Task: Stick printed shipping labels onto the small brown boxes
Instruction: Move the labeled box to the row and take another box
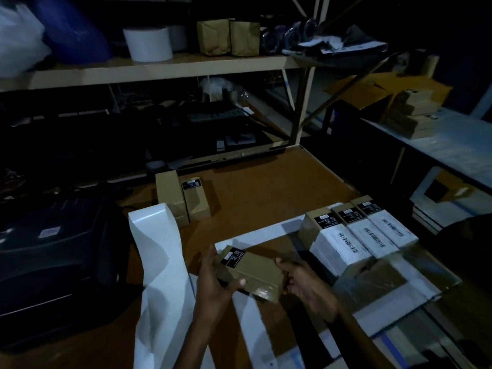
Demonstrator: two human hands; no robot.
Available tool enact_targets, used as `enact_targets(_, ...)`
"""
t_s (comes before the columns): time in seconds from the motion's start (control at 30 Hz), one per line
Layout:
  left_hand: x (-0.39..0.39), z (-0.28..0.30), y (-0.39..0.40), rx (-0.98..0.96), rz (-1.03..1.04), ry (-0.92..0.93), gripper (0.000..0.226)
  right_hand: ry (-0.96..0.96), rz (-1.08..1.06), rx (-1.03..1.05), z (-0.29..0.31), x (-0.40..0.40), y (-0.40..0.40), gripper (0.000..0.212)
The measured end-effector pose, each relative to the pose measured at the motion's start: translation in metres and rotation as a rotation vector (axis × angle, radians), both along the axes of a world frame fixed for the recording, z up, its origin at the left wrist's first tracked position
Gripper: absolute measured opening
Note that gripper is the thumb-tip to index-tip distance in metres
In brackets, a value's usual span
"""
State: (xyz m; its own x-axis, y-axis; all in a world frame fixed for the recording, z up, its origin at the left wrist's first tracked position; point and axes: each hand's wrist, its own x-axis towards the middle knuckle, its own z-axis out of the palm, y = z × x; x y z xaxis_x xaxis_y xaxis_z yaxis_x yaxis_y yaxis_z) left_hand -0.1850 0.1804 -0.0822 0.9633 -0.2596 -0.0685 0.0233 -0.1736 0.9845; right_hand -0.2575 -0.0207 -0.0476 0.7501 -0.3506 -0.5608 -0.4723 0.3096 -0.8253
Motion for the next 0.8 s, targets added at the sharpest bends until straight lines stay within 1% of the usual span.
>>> enact_targets(0.03,-0.003,0.0,-0.001,0.017,0.023,0.008,0.114,-0.017,-0.021,-0.052,-0.002,-0.001,-0.001,0.026)
enact_targets(0.07,-0.006,-0.001,-0.002,0.039,0.049,0.011,0.111,-0.041,-0.041,-0.109,-0.005,-0.002,-0.002,0.021)
enact_targets(0.13,-0.016,-0.002,-0.006,0.101,0.102,-0.018,0.102,-0.088,-0.036,-0.216,-0.004,-0.001,-0.002,0.006)
enact_targets(0.23,-0.035,0.006,-0.016,0.194,0.209,-0.042,0.09,-0.118,0.029,-0.31,0.001,0.003,-0.001,0.028)
enact_targets(0.3,-0.042,0.006,-0.021,0.259,0.26,-0.034,0.086,-0.116,0.081,-0.35,0.004,0.008,-0.005,0.036)
enact_targets(0.43,-0.058,-0.006,-0.027,0.285,0.329,-0.04,0.07,-0.135,0.216,-0.42,0.012,0.016,-0.014,0.039)
enact_targets(0.53,-0.077,0.004,-0.031,0.299,0.395,-0.084,0.068,-0.153,0.355,-0.472,0.014,0.013,-0.017,0.046)
enact_targets(0.6,-0.086,0.008,-0.033,0.288,0.416,-0.079,0.065,-0.116,0.447,-0.519,0.007,0.009,-0.017,0.051)
enact_targets(0.7,-0.094,0.004,-0.033,0.336,0.407,-0.052,0.051,-0.093,0.556,-0.667,0.007,0.002,-0.015,0.057)
enact_targets(0.8,-0.1,0.006,-0.032,0.256,0.458,-0.003,0.038,-0.124,0.592,-0.793,0.01,0.002,-0.014,0.052)
